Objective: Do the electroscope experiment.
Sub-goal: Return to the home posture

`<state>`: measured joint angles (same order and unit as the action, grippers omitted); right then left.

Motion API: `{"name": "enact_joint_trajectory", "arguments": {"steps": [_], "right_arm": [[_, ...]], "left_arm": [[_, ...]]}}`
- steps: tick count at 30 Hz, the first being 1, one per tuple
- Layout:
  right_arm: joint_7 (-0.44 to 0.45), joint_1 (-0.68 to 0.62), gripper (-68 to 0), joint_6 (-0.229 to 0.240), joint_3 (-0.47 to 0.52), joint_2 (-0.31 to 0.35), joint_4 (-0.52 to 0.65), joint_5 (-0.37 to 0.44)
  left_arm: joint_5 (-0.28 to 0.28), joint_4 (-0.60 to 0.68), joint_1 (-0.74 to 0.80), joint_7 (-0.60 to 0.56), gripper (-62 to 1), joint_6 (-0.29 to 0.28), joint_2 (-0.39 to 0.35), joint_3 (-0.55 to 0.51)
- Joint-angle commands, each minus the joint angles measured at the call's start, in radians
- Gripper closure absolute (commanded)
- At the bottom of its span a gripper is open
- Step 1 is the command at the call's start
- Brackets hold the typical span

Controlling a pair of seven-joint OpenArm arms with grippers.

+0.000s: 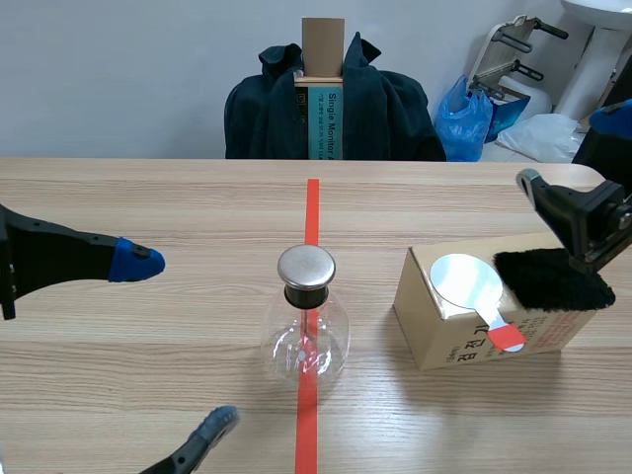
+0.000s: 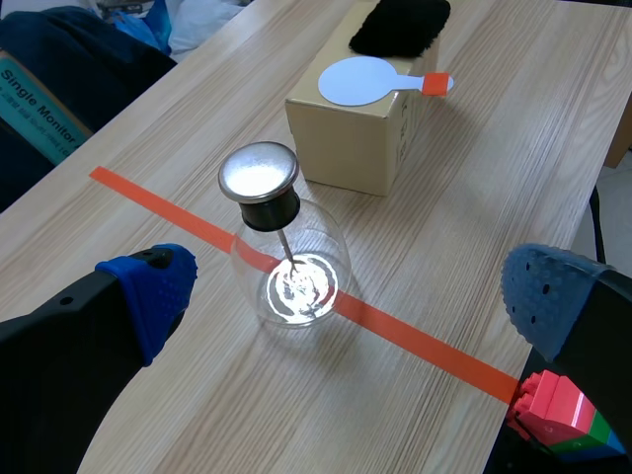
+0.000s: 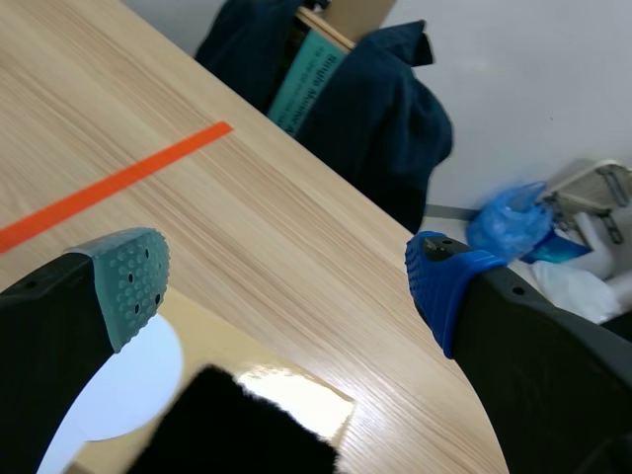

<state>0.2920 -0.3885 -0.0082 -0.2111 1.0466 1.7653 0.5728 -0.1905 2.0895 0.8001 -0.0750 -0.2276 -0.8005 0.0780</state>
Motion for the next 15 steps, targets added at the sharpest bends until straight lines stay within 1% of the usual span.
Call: {"name": "enact_joint_trajectory", "arguments": {"steps": [1, 4, 7, 10, 13, 15], "right_arm": [[0.008, 0.006, -48.7, -0.001, 0.012, -0.017, 0.026, 0.004], [-0.014, 0.007, -48.7, 0.002, 0.012, -0.046, 0.064, 0.004], [-0.084, 0.006, -48.7, 0.003, 0.012, -0.072, 0.110, 0.003], [-0.195, 0.006, -48.7, 0.003, 0.012, -0.095, 0.175, -0.002], [-0.325, 0.006, -48.7, 0.006, 0.012, -0.097, 0.246, -0.015], [-0.406, 0.006, -48.7, 0.006, 0.012, -0.097, 0.292, -0.043]], "left_arm": [[-0.005, 0.006, -0.003, -0.011, -62.3, 0.006, 0.007, 0.006], [-0.005, 0.006, -0.003, -0.013, -62.3, 0.005, 0.007, 0.006], [-0.003, 0.006, -0.003, -0.010, -62.3, 0.005, 0.007, 0.006], [-0.002, 0.006, -0.003, -0.010, -62.3, 0.005, 0.007, 0.006], [0.001, 0.006, -0.003, -0.010, -62.3, 0.005, 0.008, 0.006], [0.001, 0.006, -0.003, -0.010, -62.3, 0.005, 0.008, 0.006]]}}
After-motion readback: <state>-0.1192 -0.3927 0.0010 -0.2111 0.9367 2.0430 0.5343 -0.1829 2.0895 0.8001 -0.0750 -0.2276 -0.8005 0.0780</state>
